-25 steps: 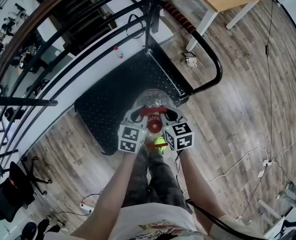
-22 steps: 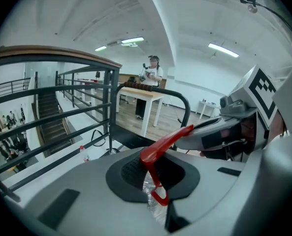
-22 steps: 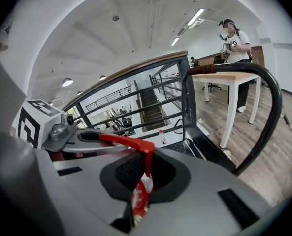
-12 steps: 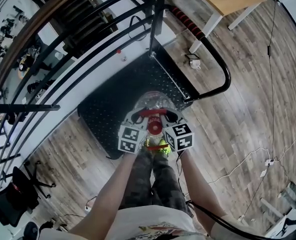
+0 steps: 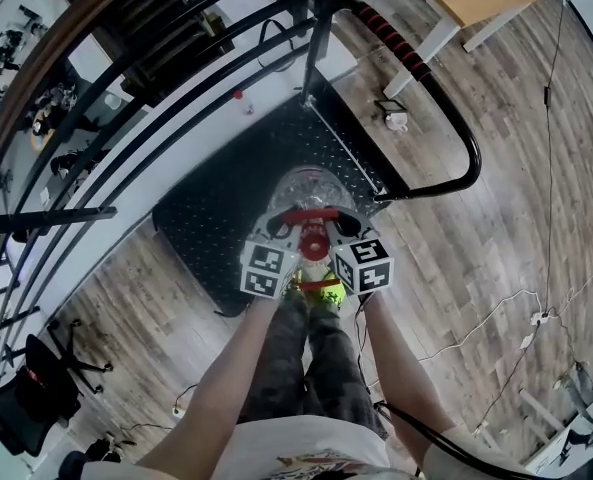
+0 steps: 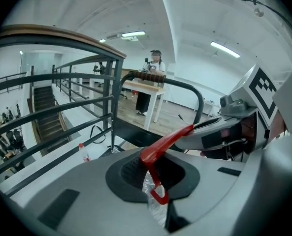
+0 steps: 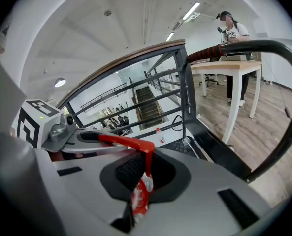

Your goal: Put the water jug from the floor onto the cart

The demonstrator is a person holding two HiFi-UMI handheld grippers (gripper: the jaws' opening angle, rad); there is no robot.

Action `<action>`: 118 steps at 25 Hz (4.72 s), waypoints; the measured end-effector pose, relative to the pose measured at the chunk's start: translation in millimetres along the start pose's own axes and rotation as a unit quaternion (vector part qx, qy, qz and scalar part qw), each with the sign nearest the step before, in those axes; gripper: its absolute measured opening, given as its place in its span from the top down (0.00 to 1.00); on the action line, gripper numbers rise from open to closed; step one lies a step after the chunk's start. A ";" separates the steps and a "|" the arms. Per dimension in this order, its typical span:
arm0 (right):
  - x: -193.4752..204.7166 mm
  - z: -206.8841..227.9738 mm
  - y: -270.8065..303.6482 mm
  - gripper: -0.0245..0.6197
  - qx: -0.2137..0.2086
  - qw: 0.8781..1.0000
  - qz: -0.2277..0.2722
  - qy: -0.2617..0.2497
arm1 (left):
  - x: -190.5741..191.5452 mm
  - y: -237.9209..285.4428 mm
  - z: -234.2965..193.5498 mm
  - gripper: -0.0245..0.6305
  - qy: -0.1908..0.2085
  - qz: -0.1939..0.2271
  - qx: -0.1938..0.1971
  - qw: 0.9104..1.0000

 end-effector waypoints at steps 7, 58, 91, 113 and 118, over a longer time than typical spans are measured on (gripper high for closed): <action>-21.0 6.9 29.9 0.93 0.004 1.000 0.020 0.005 | -6.5 23.0 -32.5 0.91 0.006 0.011 0.000 1.000; -65.9 45.3 110.0 0.79 0.005 0.999 0.043 0.015 | 11.9 71.4 -92.5 0.75 -0.035 0.035 0.018 0.999; -86.8 -26.1 -16.5 0.76 -0.039 0.998 0.050 0.025 | -79.3 -43.4 -52.3 0.86 0.003 0.058 0.023 0.998; -100.3 -134.8 -167.0 0.92 -0.097 0.984 0.140 -0.051 | -157.9 -170.7 50.4 0.94 0.007 0.152 0.050 0.987; -89.9 -150.6 -180.3 0.92 -0.096 0.984 0.141 -0.053 | -163.0 -186.3 58.8 0.94 0.013 0.157 0.051 0.986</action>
Point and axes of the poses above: the fingertips, and each gripper's own axes: y forward along the fingers, z to its right, x out of its underside, the point moved 7 cm from there along -y, backward along the fingers, and after that the axes turned 14 degrees about y, right-handed, at the moved point
